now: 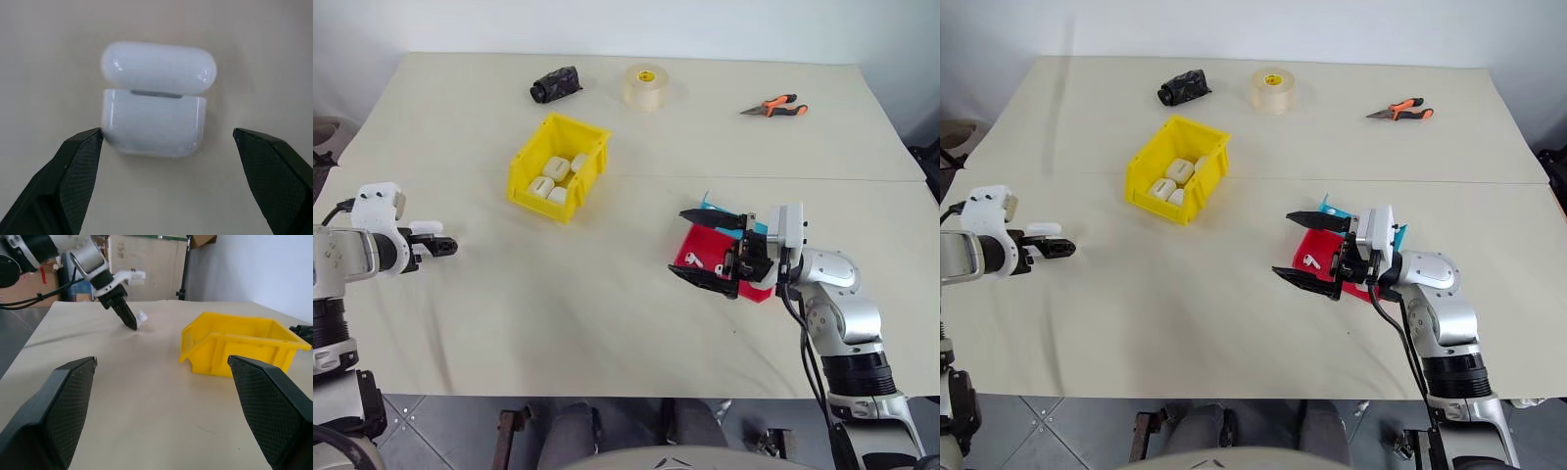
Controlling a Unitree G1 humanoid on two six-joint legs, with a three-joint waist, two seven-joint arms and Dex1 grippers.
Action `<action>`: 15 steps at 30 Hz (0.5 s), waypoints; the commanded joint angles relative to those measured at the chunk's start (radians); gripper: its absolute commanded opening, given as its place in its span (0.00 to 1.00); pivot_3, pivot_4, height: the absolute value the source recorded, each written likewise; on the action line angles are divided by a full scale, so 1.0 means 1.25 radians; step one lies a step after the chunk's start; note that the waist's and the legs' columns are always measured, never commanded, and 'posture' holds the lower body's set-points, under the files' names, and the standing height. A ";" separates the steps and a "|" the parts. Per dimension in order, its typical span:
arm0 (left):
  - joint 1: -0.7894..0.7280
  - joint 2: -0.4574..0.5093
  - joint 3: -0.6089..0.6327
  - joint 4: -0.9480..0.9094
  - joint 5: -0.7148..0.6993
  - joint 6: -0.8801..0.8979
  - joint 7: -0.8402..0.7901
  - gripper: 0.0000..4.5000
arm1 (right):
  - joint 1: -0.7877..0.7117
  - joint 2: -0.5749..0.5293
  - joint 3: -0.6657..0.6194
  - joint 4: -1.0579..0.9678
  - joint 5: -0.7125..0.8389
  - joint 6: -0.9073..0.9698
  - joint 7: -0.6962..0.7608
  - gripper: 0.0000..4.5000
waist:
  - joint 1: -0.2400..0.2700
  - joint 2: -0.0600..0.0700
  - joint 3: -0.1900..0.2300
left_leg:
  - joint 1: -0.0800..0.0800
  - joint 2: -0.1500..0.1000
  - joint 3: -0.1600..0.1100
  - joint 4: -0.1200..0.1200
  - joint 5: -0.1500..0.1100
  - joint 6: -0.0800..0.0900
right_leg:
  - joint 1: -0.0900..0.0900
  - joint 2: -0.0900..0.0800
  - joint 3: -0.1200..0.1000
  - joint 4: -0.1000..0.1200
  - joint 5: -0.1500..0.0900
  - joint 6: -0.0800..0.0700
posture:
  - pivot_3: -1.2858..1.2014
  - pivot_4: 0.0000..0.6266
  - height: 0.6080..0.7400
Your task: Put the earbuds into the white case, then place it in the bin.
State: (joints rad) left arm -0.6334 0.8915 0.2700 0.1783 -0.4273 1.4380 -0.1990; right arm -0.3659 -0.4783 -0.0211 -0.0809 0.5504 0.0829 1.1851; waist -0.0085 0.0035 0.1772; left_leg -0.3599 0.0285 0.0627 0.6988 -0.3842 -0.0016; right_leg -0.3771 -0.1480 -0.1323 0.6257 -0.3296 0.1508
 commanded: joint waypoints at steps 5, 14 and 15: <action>-0.090 0.028 -0.071 0.130 0.065 -0.087 -0.061 1.00 | 0.032 0.000 -0.017 -0.055 0.015 -0.004 -0.024 1.00 | 0.003 0.000 0.000 | 0.000 0.000 0.002 0.001 0.000 0.000 | 0.000 0.000 0.001 0.000 0.000 0.000 | 0.52 0.24 1.00; -0.121 0.052 -0.170 0.210 0.120 -0.139 -0.164 1.00 | 0.038 0.007 -0.014 -0.059 0.010 -0.019 -0.039 1.00 | 0.004 0.000 0.000 | 0.001 0.000 0.002 0.001 0.000 0.000 | 0.000 0.000 0.001 0.001 0.000 0.000 | 0.52 0.24 1.00; -0.125 0.055 -0.176 0.216 0.123 -0.134 -0.171 1.00 | 0.038 0.007 -0.014 -0.059 0.010 -0.021 -0.040 1.00 | 0.004 0.000 0.000 | 0.001 0.000 0.002 0.001 0.000 0.000 | 0.000 0.000 0.001 0.001 0.000 0.000 | 0.52 0.24 1.00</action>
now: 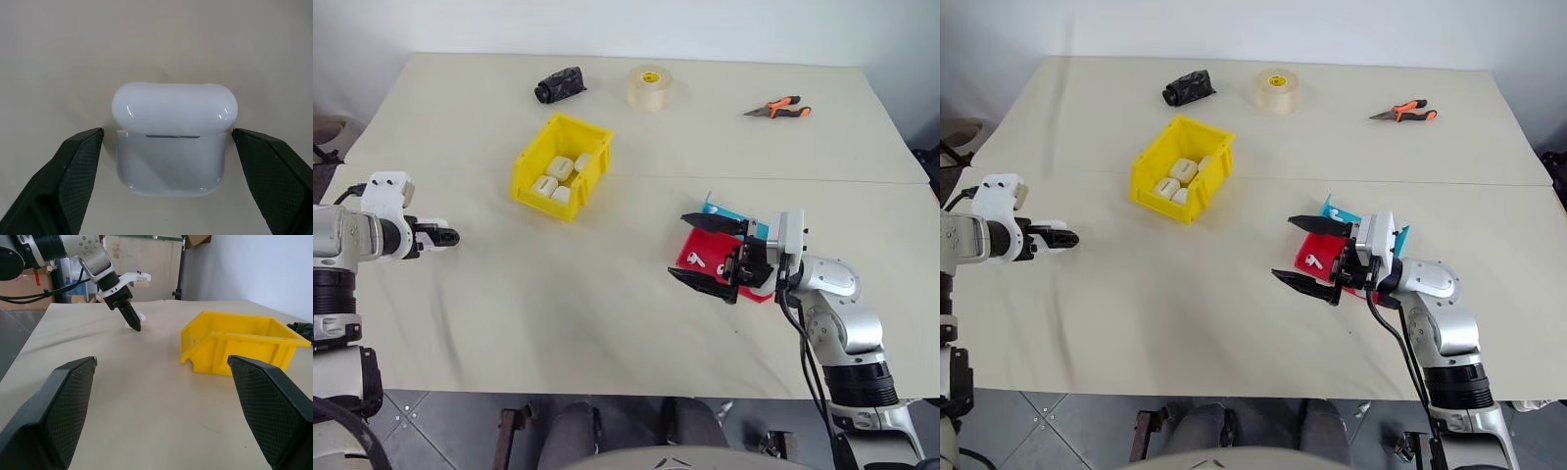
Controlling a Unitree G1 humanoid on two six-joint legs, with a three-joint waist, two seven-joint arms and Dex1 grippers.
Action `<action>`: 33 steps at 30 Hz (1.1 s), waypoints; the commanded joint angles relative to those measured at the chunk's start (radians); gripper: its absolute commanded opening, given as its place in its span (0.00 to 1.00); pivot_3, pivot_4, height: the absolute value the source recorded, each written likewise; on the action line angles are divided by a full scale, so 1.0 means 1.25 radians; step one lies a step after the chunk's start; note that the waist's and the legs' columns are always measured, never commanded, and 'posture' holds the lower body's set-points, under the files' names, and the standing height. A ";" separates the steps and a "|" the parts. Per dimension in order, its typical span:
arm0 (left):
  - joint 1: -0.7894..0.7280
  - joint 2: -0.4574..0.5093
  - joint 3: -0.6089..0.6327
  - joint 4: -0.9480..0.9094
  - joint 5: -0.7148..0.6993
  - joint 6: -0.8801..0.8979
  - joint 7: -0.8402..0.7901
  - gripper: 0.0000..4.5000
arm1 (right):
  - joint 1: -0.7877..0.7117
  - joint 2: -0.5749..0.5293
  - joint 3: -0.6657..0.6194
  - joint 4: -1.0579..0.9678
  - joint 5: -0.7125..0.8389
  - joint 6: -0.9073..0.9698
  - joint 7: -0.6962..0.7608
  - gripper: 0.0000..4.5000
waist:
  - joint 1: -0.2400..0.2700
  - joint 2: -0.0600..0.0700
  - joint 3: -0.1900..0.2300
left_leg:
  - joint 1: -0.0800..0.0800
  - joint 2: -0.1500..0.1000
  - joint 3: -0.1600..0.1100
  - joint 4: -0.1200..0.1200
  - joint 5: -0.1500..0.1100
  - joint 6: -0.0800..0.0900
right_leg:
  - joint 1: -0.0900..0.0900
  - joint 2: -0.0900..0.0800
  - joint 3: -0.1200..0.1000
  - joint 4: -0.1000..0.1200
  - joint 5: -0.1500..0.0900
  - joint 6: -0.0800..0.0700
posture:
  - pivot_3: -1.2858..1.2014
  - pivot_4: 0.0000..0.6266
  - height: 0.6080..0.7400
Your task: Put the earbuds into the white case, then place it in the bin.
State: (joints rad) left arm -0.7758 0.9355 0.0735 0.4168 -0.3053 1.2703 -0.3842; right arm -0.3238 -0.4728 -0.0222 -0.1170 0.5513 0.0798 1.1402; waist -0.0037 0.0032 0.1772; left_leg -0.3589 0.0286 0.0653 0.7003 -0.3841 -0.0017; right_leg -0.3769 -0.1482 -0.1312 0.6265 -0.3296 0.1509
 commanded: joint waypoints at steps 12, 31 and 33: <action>0.132 0.005 0.155 -0.173 -0.048 0.063 -0.085 0.66 | 0.010 -0.003 -0.017 0.000 -0.005 -0.043 -0.004 1.00 | -0.017 0.000 0.000 | 0.002 0.000 0.001 -0.001 0.000 0.000 | 0.000 0.000 0.001 0.001 0.000 0.000 | 0.52 0.24 1.00; 0.583 -0.478 0.130 -0.635 -0.112 -0.863 -0.455 0.66 | 0.090 -0.141 -0.132 -0.037 0.012 -0.017 0.001 1.00 | 0.020 -0.002 0.000 | 0.002 0.000 0.002 0.003 -0.001 0.001 | 0.002 -0.001 0.004 -0.001 0.000 0.000 | 0.52 0.24 1.00; 0.552 -0.512 0.062 -0.574 -0.081 -0.969 -0.484 0.66 | 0.137 -0.165 -0.173 -0.069 0.015 -0.012 -0.012 1.00 | 0.024 -0.002 0.000 | 0.002 0.000 0.003 0.002 -0.001 0.001 | 0.002 -0.001 0.004 -0.001 0.000 0.000 | 0.52 0.24 1.00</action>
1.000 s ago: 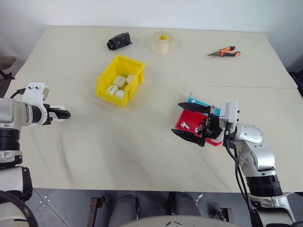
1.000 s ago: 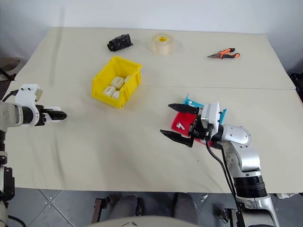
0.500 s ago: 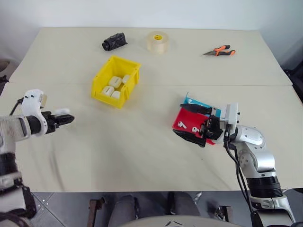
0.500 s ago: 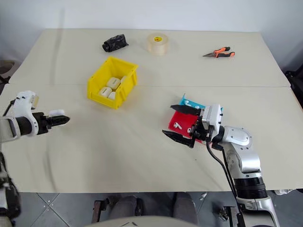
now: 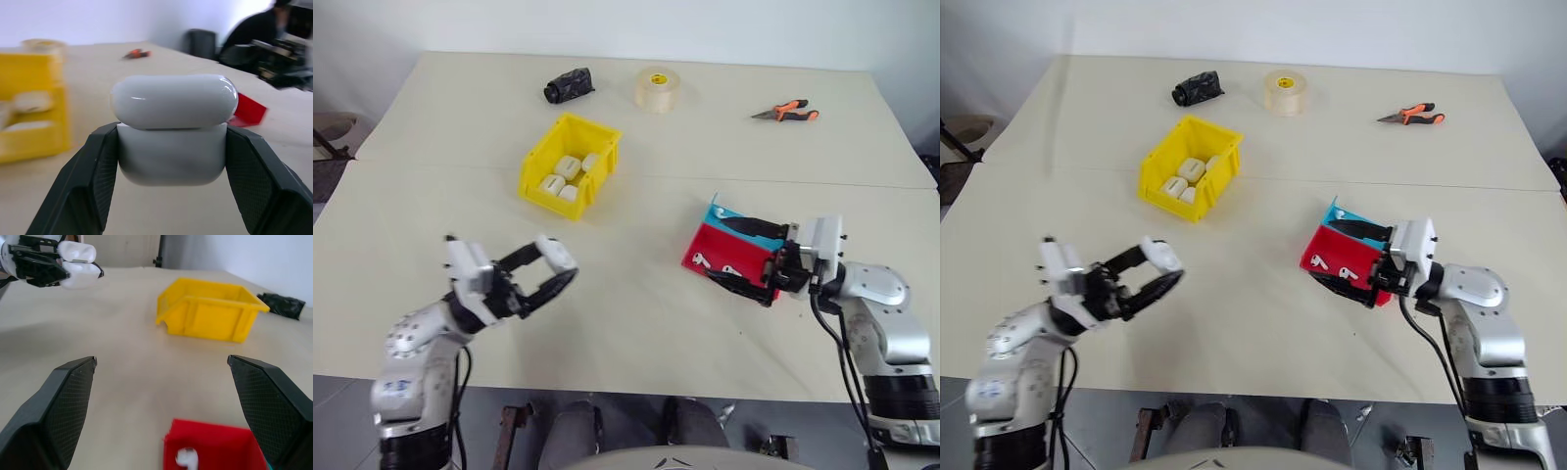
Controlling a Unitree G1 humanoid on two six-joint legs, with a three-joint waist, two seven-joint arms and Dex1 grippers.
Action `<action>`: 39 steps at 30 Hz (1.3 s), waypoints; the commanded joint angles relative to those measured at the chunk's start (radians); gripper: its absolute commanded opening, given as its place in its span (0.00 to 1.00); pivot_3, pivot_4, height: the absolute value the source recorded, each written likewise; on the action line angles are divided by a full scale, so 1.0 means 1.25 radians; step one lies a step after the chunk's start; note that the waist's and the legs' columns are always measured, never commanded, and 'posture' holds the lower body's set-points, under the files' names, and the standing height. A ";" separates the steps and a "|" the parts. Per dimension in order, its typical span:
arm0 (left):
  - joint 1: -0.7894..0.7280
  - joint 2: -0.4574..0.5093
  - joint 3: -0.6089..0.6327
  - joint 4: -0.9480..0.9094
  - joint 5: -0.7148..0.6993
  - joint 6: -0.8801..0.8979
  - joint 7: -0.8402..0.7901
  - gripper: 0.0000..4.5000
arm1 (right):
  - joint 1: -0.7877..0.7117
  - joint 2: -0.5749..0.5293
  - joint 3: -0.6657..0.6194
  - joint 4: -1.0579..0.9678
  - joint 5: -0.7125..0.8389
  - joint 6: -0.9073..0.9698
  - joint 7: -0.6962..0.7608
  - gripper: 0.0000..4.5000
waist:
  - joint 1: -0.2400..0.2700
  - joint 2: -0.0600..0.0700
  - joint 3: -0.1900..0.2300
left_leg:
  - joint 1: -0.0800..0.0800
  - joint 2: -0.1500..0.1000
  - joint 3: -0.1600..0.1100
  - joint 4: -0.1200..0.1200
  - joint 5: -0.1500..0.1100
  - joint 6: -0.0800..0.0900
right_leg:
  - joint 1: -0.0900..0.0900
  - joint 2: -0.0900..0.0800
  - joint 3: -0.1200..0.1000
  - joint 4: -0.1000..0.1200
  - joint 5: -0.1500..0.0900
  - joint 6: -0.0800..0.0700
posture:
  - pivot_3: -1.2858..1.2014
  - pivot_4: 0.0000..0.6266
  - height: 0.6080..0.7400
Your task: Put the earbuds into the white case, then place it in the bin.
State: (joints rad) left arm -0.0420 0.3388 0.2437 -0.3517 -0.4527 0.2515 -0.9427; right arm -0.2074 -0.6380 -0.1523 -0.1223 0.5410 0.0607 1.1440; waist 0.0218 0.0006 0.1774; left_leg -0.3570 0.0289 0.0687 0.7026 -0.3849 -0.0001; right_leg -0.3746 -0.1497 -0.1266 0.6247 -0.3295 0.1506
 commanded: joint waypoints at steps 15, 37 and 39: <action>-0.243 -0.160 -0.284 0.306 -0.028 -0.430 -0.243 0.66 | 0.397 -0.222 -0.333 -0.323 0.103 0.336 -0.133 1.00 | -0.001 0.001 -0.001 | 0.001 0.001 0.002 -0.001 0.000 0.000 | 0.001 0.001 0.000 -0.002 0.000 0.000 | 0.52 0.24 1.00; -0.232 -0.084 -0.331 0.300 0.036 -0.401 -0.200 0.66 | -0.356 -0.350 0.368 -0.261 -0.027 0.865 -0.303 1.00 | 0.001 0.001 -0.001 | -0.009 0.001 -0.006 0.005 0.000 0.000 | -0.002 0.000 -0.006 -0.003 0.000 0.000 | 0.52 0.24 1.00; -0.228 -0.083 -0.334 0.294 0.038 -0.399 -0.191 0.66 | -0.399 -0.351 0.416 -0.239 -0.058 0.867 -0.279 1.00 | 0.000 0.001 -0.001 | -0.010 0.000 -0.007 0.007 0.000 0.000 | -0.002 0.000 -0.007 -0.002 0.000 0.000 | 0.52 0.24 1.00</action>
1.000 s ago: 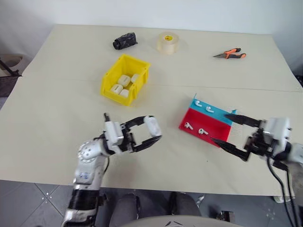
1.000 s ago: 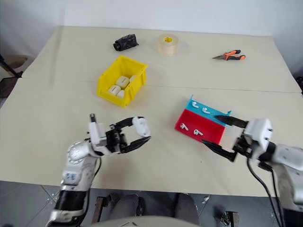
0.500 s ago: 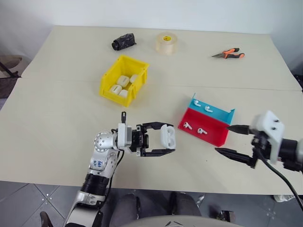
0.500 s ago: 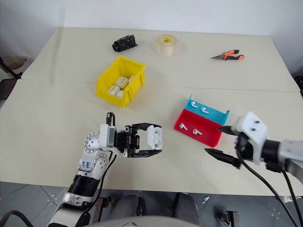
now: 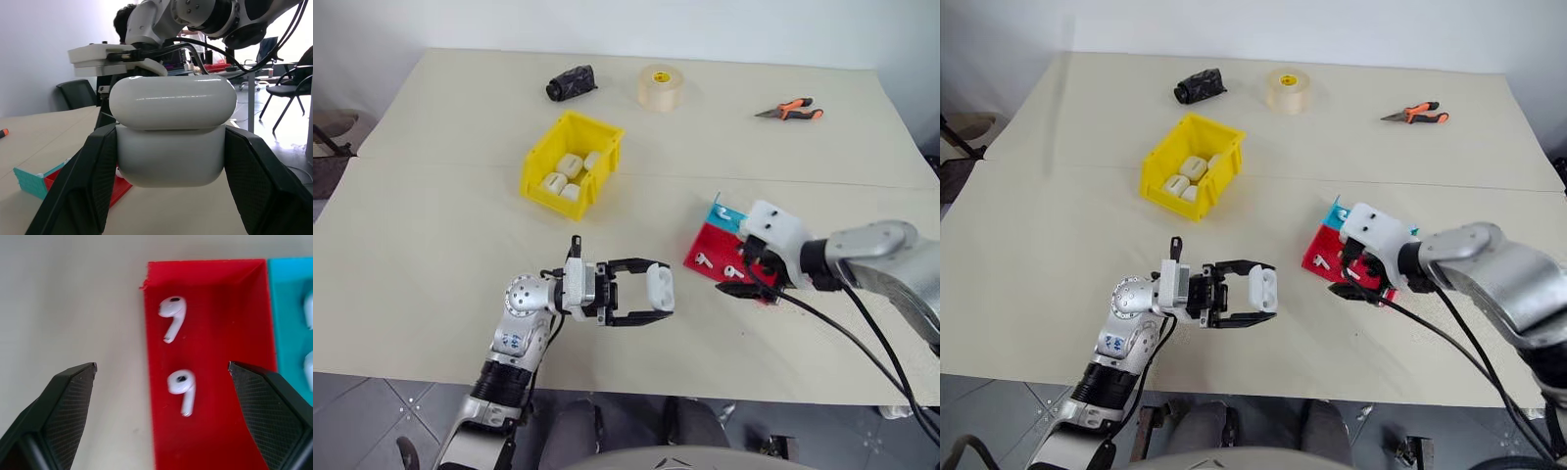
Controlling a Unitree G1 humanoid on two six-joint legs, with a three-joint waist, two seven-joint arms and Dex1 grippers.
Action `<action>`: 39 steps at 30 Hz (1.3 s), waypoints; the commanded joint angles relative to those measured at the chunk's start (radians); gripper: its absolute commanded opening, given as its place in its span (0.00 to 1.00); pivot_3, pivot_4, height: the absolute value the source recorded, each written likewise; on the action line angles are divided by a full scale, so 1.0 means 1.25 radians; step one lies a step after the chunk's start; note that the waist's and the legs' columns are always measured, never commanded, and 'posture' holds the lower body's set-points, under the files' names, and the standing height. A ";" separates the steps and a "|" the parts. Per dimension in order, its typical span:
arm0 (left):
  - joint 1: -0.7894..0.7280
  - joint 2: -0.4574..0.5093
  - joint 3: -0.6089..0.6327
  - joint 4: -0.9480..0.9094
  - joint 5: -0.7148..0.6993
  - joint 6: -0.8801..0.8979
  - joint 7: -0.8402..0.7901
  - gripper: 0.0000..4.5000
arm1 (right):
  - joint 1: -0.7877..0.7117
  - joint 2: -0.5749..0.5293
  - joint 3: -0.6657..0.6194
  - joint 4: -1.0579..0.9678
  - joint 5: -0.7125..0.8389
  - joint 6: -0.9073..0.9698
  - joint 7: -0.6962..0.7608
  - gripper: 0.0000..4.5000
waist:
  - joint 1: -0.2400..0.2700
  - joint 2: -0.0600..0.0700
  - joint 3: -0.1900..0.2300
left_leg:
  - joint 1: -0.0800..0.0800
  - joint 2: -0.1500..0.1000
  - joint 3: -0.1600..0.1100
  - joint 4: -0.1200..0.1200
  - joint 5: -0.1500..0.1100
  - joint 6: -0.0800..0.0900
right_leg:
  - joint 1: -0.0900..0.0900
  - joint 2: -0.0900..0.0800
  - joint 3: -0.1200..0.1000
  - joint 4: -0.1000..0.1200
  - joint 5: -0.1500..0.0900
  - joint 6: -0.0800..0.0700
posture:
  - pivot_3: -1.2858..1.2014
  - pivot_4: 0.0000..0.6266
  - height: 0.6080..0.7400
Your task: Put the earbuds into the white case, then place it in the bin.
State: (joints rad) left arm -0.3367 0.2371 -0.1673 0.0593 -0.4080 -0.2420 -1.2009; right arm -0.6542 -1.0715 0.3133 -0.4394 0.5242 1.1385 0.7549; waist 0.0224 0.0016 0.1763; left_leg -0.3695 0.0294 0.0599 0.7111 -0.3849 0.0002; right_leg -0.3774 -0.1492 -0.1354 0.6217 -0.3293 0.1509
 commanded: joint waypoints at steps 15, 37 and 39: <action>0.033 0.003 -0.017 -0.074 0.010 0.001 0.068 0.65 | -0.148 0.016 0.175 0.131 -0.197 -0.037 0.167 0.64 | -0.002 0.000 0.000 | -0.001 0.000 0.000 0.001 0.000 0.000 | 0.000 0.000 0.000 0.000 0.000 0.000 | 0.52 0.24 1.00; 0.038 0.012 -0.018 -0.121 0.003 0.034 0.095 0.65 | -0.126 0.064 0.207 0.184 -0.329 -0.110 0.242 0.40 | -0.002 0.000 0.000 | -0.001 0.000 0.000 0.001 0.000 0.000 | 0.000 0.000 0.000 0.000 0.000 0.000 | 0.52 0.24 1.00; 0.037 0.014 -0.018 -0.124 0.002 0.038 0.095 0.65 | -0.119 0.066 0.207 0.183 -0.334 -0.112 0.245 0.28 | -0.002 0.000 0.000 | 0.000 0.000 0.000 0.001 0.000 0.000 | 0.000 0.000 0.000 0.000 0.000 0.000 | 0.52 0.24 1.00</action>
State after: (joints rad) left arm -0.2913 0.2517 -0.1834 -0.0431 -0.3917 -0.1912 -1.0861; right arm -0.8171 -0.9895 0.5739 -0.2124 0.1351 1.0014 1.0618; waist 0.0193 0.0015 0.1763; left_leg -0.3700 0.0297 0.0598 0.7128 -0.3849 0.0003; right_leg -0.3770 -0.1492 -0.1356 0.6219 -0.3293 0.1510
